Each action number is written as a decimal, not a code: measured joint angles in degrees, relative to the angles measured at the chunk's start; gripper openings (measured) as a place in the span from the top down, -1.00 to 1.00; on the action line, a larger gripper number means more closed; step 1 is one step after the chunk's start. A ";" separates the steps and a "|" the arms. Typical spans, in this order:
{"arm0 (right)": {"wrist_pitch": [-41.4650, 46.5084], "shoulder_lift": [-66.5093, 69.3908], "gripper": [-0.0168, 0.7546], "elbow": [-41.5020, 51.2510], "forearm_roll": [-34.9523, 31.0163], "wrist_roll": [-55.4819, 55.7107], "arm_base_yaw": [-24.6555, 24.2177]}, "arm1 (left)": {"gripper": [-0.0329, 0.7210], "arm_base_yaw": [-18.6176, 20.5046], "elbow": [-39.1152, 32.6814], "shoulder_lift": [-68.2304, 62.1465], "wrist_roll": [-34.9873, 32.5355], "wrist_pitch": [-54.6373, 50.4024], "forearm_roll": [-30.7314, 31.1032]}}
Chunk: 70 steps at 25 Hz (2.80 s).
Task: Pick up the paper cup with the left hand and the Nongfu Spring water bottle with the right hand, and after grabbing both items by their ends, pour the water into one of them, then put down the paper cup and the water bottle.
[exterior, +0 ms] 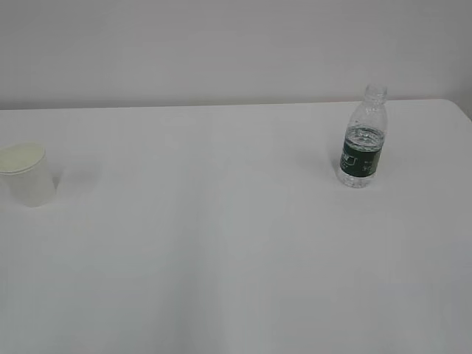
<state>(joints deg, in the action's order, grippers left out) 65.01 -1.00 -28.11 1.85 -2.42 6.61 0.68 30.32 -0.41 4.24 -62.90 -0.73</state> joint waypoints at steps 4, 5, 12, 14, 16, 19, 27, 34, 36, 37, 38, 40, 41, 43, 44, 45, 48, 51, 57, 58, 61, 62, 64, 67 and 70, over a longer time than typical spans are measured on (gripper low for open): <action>0.00 0.00 -0.57 0.00 0.00 0.00 0.00 | -0.80 0.00 0.00 0.00 0.00 0.00 0.00; 0.00 0.00 -0.57 0.00 0.00 0.00 0.00 | -0.79 0.00 0.00 0.00 0.00 0.00 0.00; 0.00 0.00 -0.57 0.00 0.00 0.00 0.00 | -0.69 0.00 0.00 0.00 0.00 0.00 0.00; 0.00 0.00 -0.57 0.00 0.00 0.00 0.00 | -0.67 0.00 0.00 0.00 0.00 0.00 0.00; 0.00 0.00 -0.57 0.00 0.00 0.00 0.00 | -0.65 0.00 0.00 0.00 0.00 0.00 0.00; 0.00 0.00 -0.57 0.00 0.00 0.00 0.00 | -0.65 0.00 0.00 0.00 0.00 0.00 0.00; 0.00 0.00 -0.57 0.00 0.00 0.00 0.00 | -0.65 0.00 0.00 0.00 0.00 0.00 0.00; 0.00 0.00 -0.57 0.00 0.00 0.00 0.00 | -0.64 0.00 0.00 0.00 0.00 0.00 0.00; 0.00 0.00 -0.57 0.00 0.00 0.00 0.00 | -0.64 0.00 0.00 0.00 0.00 0.00 0.00; 0.00 0.00 -0.57 0.00 0.00 0.00 0.00 | -0.64 0.00 0.00 0.00 0.00 0.00 0.00; 0.00 0.00 -0.57 0.00 0.00 0.00 0.00 | -0.64 0.00 0.00 0.00 -0.02 0.00 0.00; 0.00 0.00 -0.57 0.00 0.00 0.00 0.00 | -0.64 0.00 0.00 0.00 -0.02 0.00 0.00; 0.00 0.00 -0.57 0.00 0.00 0.00 0.00 | -0.64 0.00 0.00 0.00 -0.02 0.00 0.00; 0.00 0.00 -0.57 0.00 0.00 0.00 0.00 | -0.64 0.00 0.00 0.00 -0.02 0.00 0.00; 0.00 0.00 -0.57 0.00 0.00 0.00 0.00 | -0.64 0.00 0.00 0.00 -0.02 0.00 0.00; 0.00 0.00 -0.57 0.00 0.00 0.00 0.00 | -0.64 0.00 0.00 0.00 -0.02 0.00 0.00; -0.26 0.00 -0.57 -0.46 0.00 0.00 0.00 | -0.64 0.00 0.00 0.00 -0.02 0.00 0.00; -0.52 0.00 -0.57 -0.55 0.00 -0.12 0.00 | -0.64 0.00 0.00 0.00 -0.02 0.00 0.00; -2.87 0.00 -0.57 -1.52 0.00 -0.22 0.00 | -0.64 0.00 0.18 0.00 -0.02 -0.11 0.00; -3.21 0.00 -0.57 -1.52 0.00 -0.22 0.00 | -0.64 0.00 0.52 0.00 -0.02 -0.11 0.00; -3.58 0.00 -0.57 -1.52 0.00 -0.22 0.00 | -0.64 0.00 2.52 0.00 -0.02 -0.20 0.00; -3.58 0.00 -0.57 -1.52 0.00 -0.22 0.00 | -0.63 0.00 2.93 0.00 -0.02 -0.20 0.00; -3.60 0.00 -0.57 -1.52 0.00 -0.22 0.00 | -0.63 0.00 3.44 0.00 -0.02 -0.20 0.00; -4.39 0.00 -0.57 -1.52 0.00 -0.22 0.00 | -0.63 0.00 3.49 -0.12 -0.12 -0.20 0.00; -5.23 0.00 -0.57 -1.52 0.00 -0.22 0.00 | -0.63 0.00 3.49 -1.69 -0.12 -0.20 0.00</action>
<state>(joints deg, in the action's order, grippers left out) 59.78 -1.00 -29.62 1.85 -2.63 6.61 0.68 33.81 -2.10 4.12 -63.10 -0.73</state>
